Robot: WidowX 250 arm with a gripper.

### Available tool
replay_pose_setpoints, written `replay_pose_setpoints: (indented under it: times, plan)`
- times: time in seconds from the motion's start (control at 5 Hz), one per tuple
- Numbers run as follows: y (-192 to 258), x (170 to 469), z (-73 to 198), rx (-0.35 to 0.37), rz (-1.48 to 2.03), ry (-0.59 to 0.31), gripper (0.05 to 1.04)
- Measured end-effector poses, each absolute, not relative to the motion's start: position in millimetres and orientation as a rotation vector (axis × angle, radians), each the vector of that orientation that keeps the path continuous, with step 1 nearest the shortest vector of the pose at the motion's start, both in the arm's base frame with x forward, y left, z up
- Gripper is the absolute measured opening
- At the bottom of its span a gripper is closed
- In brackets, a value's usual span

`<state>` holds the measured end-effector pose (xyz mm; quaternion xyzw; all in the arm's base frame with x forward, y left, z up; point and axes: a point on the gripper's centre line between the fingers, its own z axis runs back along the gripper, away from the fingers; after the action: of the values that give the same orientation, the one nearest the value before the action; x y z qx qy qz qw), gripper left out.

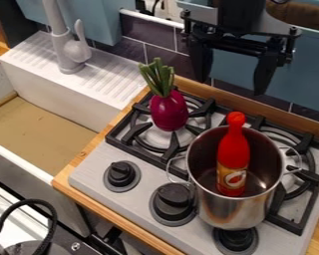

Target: Put down the bottle inside the pot

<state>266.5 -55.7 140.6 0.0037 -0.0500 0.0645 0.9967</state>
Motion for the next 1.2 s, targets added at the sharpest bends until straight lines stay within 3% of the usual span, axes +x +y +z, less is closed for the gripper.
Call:
replay_pose_setpoints:
  times: [0.6, 0.8, 1.2]
  plan:
    - [-36, 242, 100, -0.03, -0.044, 0.009, 0.999]
    - [-38, 236, 95, -0.064, -0.111, 0.029, 0.999]
    - [-44, 243, 77, -0.063, -0.192, 0.026, 0.999]
